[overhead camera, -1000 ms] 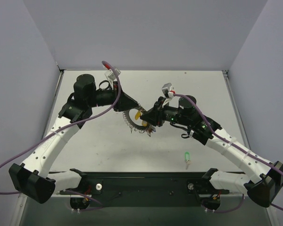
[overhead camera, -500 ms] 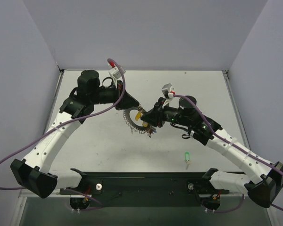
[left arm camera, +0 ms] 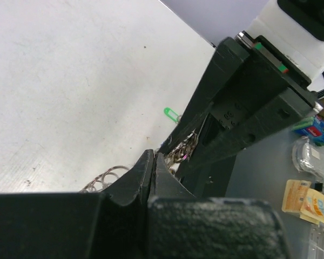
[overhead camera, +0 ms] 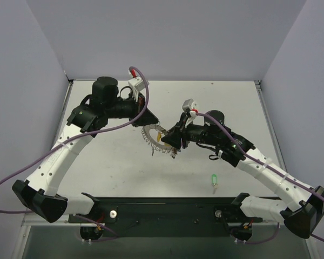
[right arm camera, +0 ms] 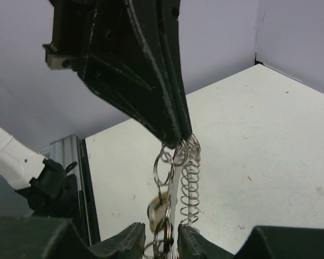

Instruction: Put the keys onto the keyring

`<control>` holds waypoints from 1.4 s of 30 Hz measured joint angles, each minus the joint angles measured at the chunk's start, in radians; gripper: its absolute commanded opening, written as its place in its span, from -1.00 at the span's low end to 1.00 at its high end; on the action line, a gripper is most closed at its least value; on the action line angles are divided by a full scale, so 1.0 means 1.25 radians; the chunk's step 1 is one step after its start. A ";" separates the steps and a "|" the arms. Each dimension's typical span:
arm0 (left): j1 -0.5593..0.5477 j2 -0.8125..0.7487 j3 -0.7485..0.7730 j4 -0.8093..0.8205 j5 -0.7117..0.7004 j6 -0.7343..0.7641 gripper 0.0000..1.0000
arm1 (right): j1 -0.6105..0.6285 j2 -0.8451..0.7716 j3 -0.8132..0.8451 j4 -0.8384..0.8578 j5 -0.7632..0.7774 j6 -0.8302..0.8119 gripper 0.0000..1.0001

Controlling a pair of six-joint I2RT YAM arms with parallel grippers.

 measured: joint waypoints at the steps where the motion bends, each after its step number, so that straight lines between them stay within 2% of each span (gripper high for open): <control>1: -0.001 0.000 0.004 -0.005 -0.008 0.006 -1.00 | 0.000 -0.002 0.000 -0.003 -0.004 -0.005 0.06; 3: -0.002 -0.001 0.010 -0.011 -0.022 0.018 -1.00 | 0.000 -0.014 0.000 -0.007 -0.011 -0.020 0.26; 6: -0.009 -0.004 0.010 -0.012 -0.042 0.034 -1.00 | 0.000 -0.049 -0.002 -0.007 -0.017 -0.039 0.44; 11: -0.027 -0.029 0.010 -0.012 -0.060 0.064 -1.00 | -0.007 -0.116 -0.002 0.010 -0.035 -0.065 0.49; 17: -0.056 -0.073 0.010 -0.005 -0.040 0.100 -1.00 | -0.013 -0.095 0.013 0.027 -0.078 -0.066 0.06; 28: -0.097 -0.115 -0.025 0.038 0.096 0.134 -1.00 | -0.013 -0.080 0.021 0.078 -0.180 -0.034 -0.04; 34: -0.099 -0.123 -0.033 0.052 0.125 0.153 -1.00 | -0.013 -0.106 0.021 0.102 -0.193 -0.018 -0.18; 40: -0.111 -0.130 -0.046 0.078 0.147 0.154 -1.00 | -0.013 -0.099 0.021 0.132 -0.196 0.014 -0.38; 42: -0.114 -0.130 -0.047 0.084 0.149 0.155 -1.00 | -0.013 -0.088 0.021 0.142 -0.200 0.027 -0.57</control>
